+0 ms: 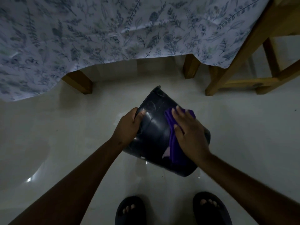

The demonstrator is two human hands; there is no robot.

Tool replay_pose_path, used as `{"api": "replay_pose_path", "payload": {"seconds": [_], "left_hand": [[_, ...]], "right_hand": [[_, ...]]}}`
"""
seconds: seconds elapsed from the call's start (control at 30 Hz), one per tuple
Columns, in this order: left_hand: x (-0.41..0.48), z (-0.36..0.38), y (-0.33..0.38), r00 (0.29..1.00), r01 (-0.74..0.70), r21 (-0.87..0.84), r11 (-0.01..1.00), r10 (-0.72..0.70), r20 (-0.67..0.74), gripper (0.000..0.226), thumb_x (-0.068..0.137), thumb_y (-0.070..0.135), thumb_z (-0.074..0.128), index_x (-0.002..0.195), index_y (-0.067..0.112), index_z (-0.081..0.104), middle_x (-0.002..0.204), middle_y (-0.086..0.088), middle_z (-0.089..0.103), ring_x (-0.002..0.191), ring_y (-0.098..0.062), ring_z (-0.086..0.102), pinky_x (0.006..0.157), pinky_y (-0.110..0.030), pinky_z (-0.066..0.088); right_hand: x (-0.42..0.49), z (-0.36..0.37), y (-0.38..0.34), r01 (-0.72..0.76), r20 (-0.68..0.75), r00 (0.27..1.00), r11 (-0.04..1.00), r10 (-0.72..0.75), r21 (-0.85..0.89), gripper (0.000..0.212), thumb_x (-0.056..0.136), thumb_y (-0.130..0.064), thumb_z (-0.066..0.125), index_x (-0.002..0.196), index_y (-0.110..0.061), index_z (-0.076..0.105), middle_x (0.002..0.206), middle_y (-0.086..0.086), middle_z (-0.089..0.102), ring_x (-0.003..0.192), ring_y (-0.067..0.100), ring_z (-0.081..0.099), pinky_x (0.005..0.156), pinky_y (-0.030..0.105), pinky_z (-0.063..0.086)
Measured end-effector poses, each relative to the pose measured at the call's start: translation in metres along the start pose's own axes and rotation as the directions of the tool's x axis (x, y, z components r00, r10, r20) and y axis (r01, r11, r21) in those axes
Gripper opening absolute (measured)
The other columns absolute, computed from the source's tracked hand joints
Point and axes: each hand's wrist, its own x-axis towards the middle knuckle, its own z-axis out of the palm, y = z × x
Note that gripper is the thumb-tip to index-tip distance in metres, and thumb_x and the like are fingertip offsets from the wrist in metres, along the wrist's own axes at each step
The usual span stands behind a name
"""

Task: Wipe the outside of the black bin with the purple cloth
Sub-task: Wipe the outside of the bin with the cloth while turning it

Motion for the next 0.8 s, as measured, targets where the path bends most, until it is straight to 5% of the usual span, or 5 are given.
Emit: {"api": "replay_pose_path", "payload": {"seconds": [0.13, 0.23, 0.4, 0.6, 0.8], "left_hand": [[0.001, 0.000, -0.001, 1.000, 0.003, -0.008, 1.000, -0.003, -0.001, 0.030, 0.100, 0.040, 0.034, 0.092, 0.018, 0.052, 0.075, 0.005, 0.056, 0.067, -0.002, 0.052, 0.058, -0.015, 0.037], [-0.004, 0.001, -0.002, 1.000, -0.005, -0.020, 1.000, 0.005, -0.009, 0.030, 0.100, 0.039, 0.034, 0.093, 0.016, 0.053, 0.077, 0.002, 0.058, 0.067, -0.003, 0.053, 0.058, -0.012, 0.038], [-0.002, 0.000, 0.004, 1.000, 0.002, -0.029, 1.000, -0.002, -0.015, 0.032, 0.101, 0.039, 0.034, 0.095, 0.015, 0.054, 0.080, -0.002, 0.062, 0.066, -0.004, 0.054, 0.056, -0.011, 0.039], [-0.009, 0.001, -0.007, 1.000, 0.022, -0.069, 0.997, -0.023, -0.020, 0.026, 0.101, 0.035, 0.036, 0.084, 0.022, 0.050, 0.072, -0.002, 0.060, 0.062, -0.008, 0.055, 0.053, -0.007, 0.043], [-0.015, -0.001, -0.007, 1.000, 0.024, -0.115, 0.993, -0.023, 0.005, 0.031, 0.101, 0.036, 0.037, 0.102, 0.013, 0.058, 0.089, -0.006, 0.067, 0.081, -0.018, 0.065, 0.066, -0.021, 0.049]], "right_hand": [[-0.060, 0.022, -0.004, 0.240, 0.082, 0.970, 0.948, -0.227, -0.210, 0.057, 0.097, -0.051, 0.014, 0.145, -0.027, 0.031, 0.155, -0.004, 0.027, 0.145, 0.026, 0.016, 0.112, 0.052, 0.022], [-0.043, 0.019, -0.001, 0.116, 0.004, 0.993, 0.988, -0.116, -0.100, 0.051, 0.096, -0.039, 0.030, 0.147, -0.031, 0.027, 0.156, -0.008, 0.024, 0.147, 0.018, 0.011, 0.115, 0.046, 0.017], [0.007, 0.001, 0.002, -0.140, -0.042, 0.989, 0.987, 0.144, 0.078, 0.051, 0.098, -0.036, 0.033, 0.148, -0.026, 0.027, 0.154, -0.004, 0.030, 0.141, 0.018, 0.029, 0.115, 0.045, 0.026], [-0.073, 0.027, -0.015, 0.067, 0.005, 0.998, 0.987, -0.067, -0.149, 0.060, 0.095, -0.048, 0.030, 0.151, -0.032, 0.014, 0.160, -0.007, 0.012, 0.148, 0.020, 0.006, 0.116, 0.046, 0.013], [0.005, 0.003, -0.004, -0.116, 0.002, 0.993, 0.993, 0.116, -0.013, 0.069, 0.091, -0.064, 0.031, 0.149, -0.031, 0.017, 0.157, -0.007, 0.022, 0.143, 0.017, 0.023, 0.113, 0.041, 0.022]]}}
